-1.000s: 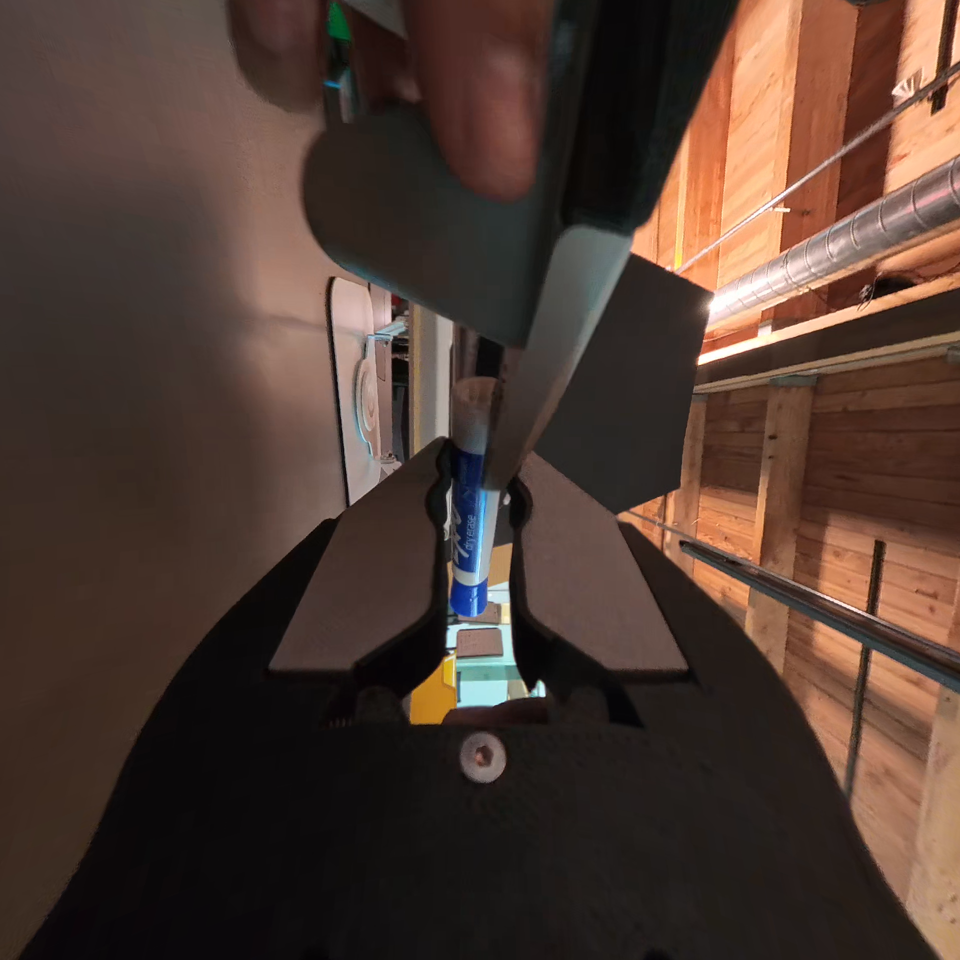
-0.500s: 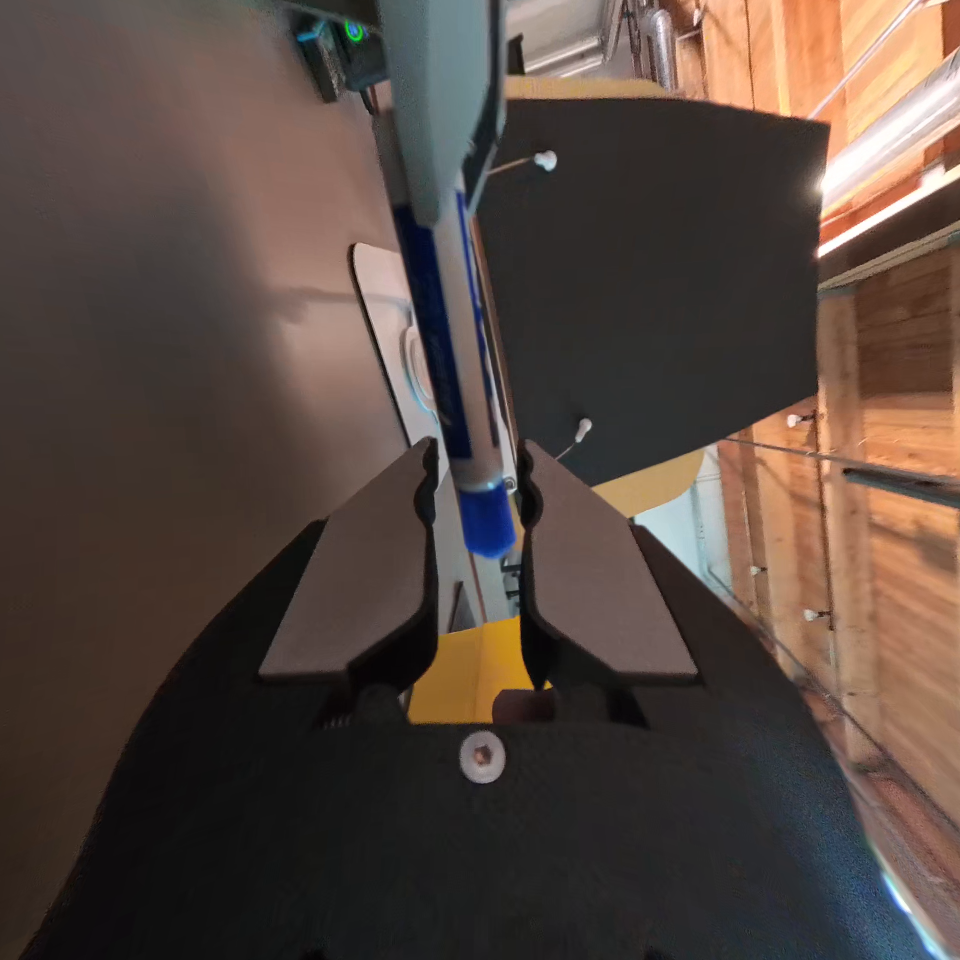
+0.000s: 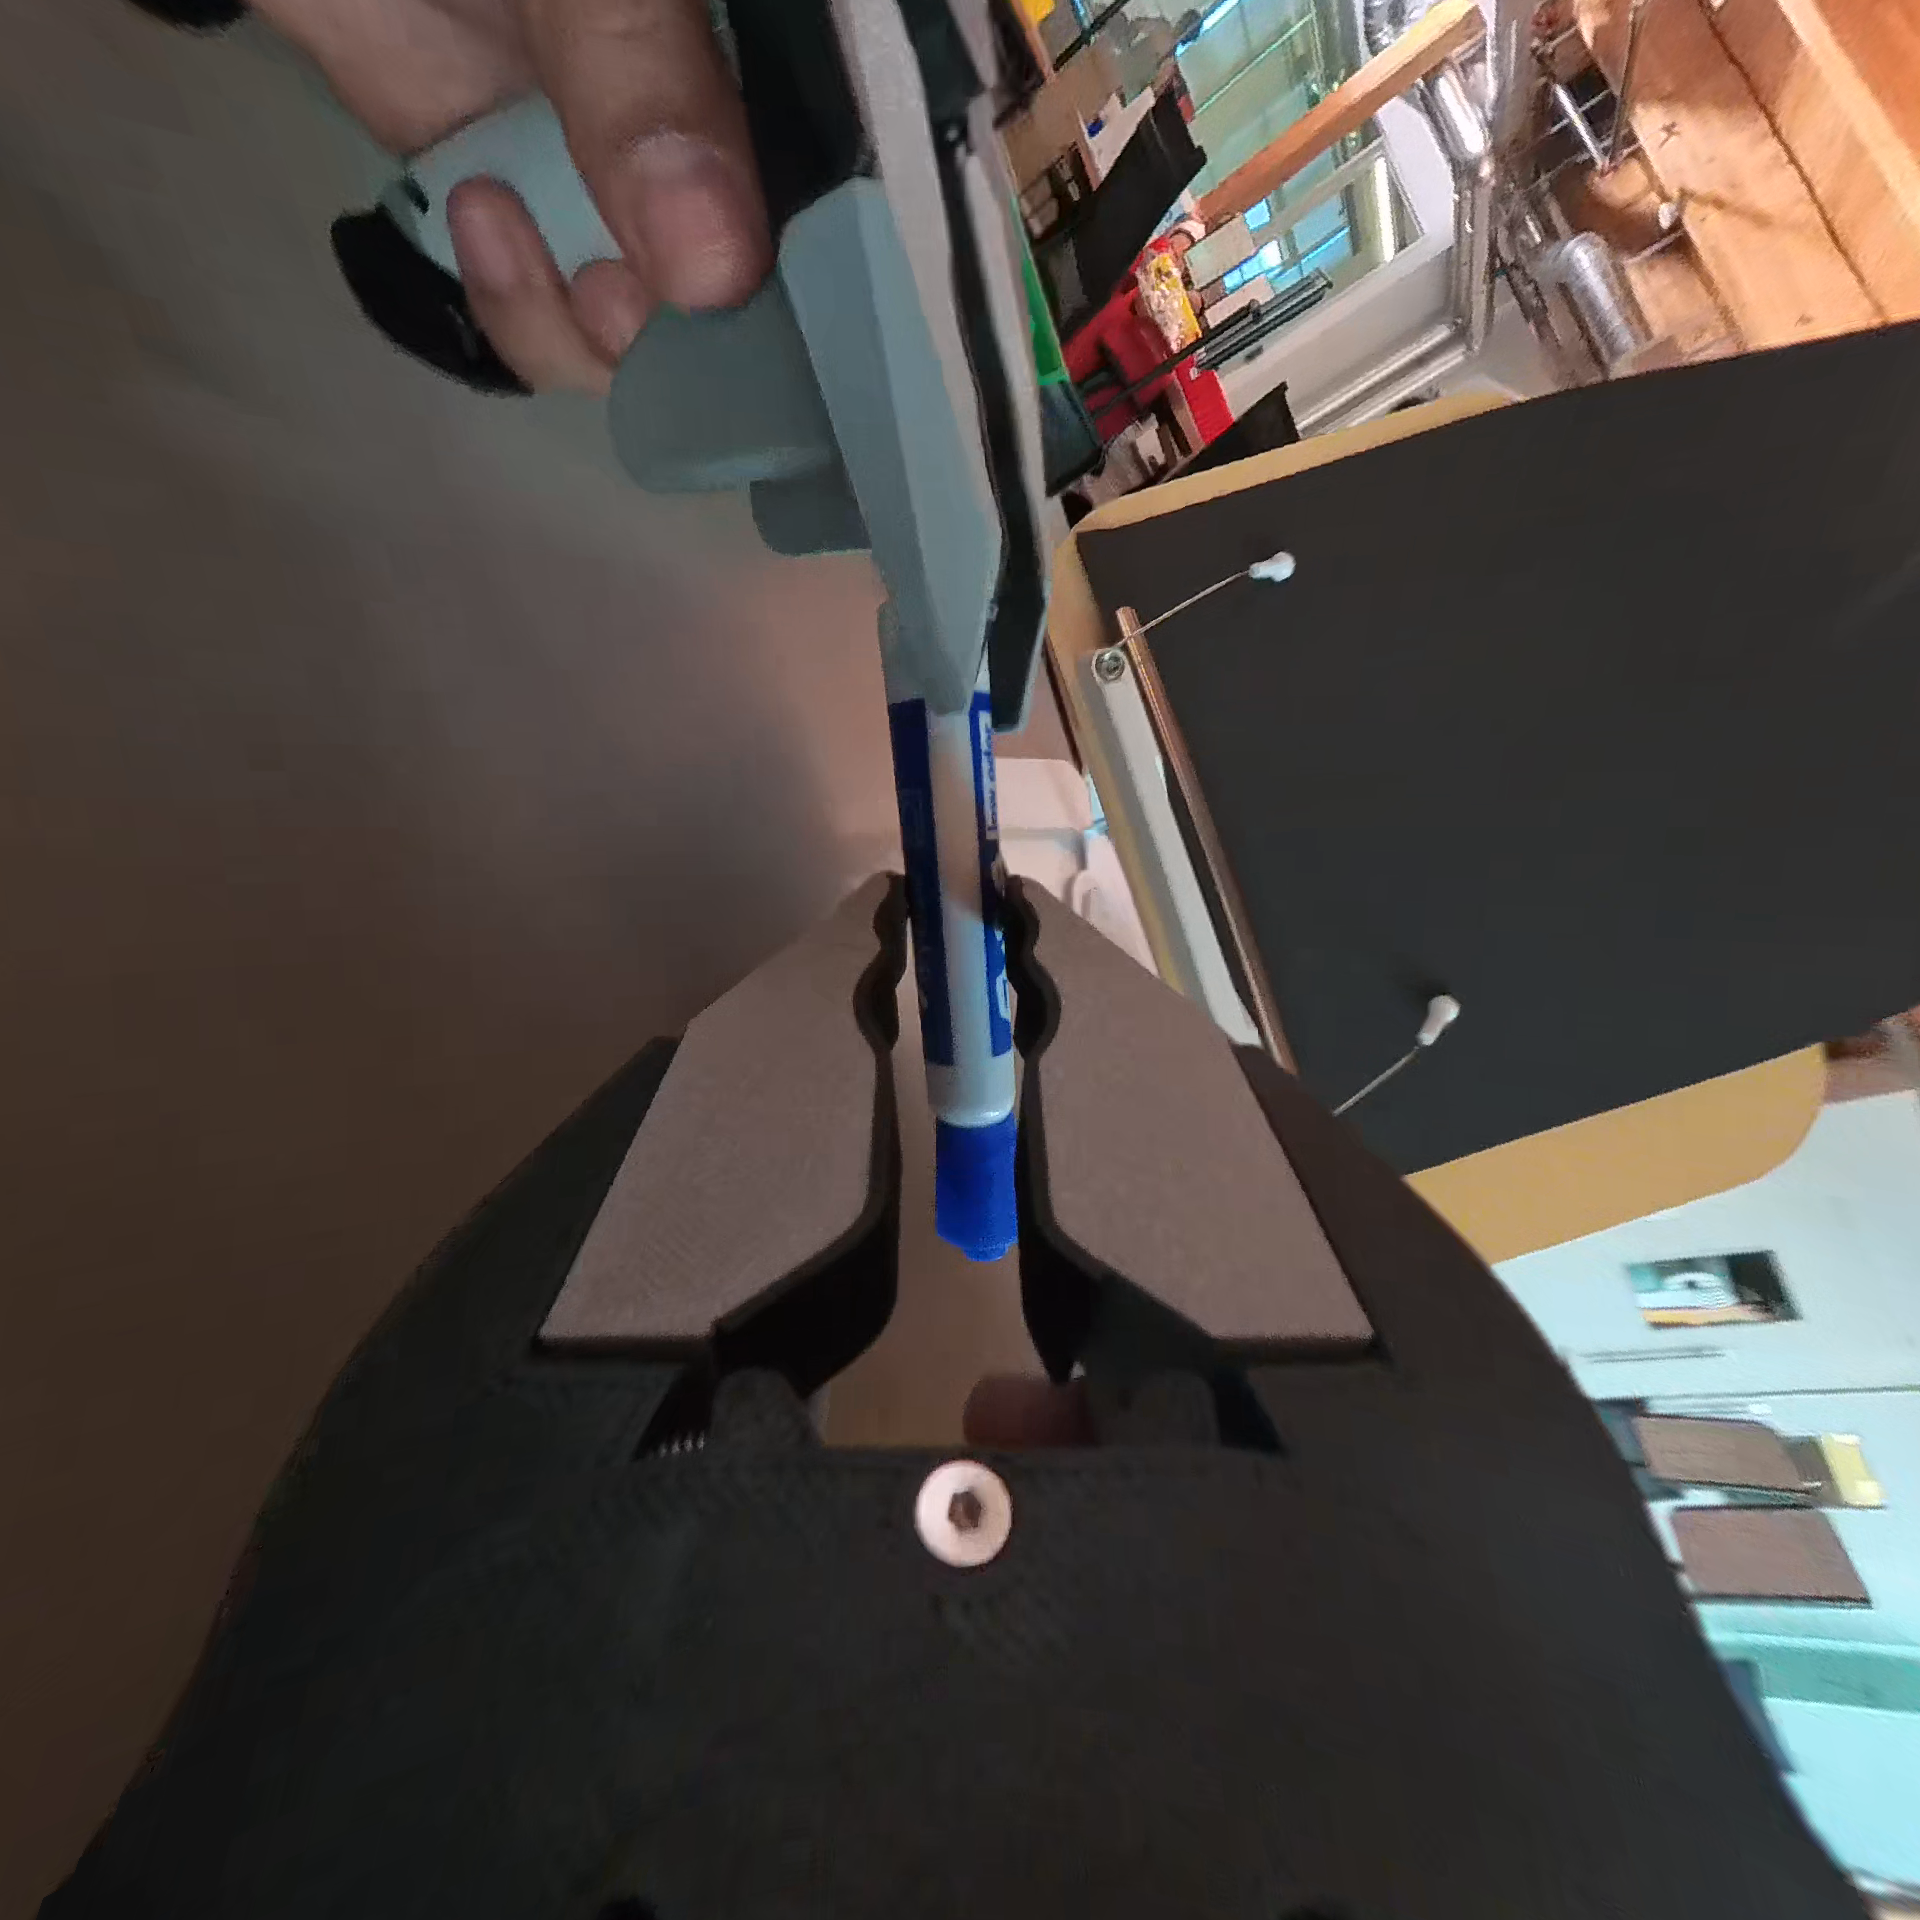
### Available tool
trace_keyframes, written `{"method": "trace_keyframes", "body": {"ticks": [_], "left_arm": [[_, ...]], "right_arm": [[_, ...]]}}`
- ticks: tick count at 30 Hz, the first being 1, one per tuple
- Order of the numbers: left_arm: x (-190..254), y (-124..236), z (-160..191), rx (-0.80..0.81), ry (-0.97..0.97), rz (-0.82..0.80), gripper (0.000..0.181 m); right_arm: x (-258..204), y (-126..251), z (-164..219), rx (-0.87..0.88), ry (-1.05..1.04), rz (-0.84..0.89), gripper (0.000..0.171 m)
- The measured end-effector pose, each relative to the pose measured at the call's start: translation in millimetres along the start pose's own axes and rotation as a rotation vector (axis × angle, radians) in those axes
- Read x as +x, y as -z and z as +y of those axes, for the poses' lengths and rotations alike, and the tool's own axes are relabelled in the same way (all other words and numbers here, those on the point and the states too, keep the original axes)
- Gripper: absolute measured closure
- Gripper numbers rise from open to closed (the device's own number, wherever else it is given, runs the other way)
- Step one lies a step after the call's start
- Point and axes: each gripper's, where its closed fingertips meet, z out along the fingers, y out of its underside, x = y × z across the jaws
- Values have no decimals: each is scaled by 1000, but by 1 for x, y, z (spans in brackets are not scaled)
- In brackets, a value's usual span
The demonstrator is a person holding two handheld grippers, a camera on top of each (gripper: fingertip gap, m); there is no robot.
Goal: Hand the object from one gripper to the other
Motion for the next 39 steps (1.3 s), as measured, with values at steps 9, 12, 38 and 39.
{"method": "trace_keyframes", "body": {"ticks": [9, 12, 38, 39], "left_arm": [[-16, 5, -8, 61, -43, -131, 142], [-21, 3, -1, 31, -40, -150, 145], [-50, 2, 26, -103, -23, -307, 142], [-51, 3, 26, -99, -11, -312, 141]], "right_arm": [[72, 24, 24, 28, -390, 219, 156], [104, 49, 30, 62, -614, 307, 156], [170, 196, 275, -865, -944, 382, 125], [175, 191, 263, -823, -937, 396, 122]]}}
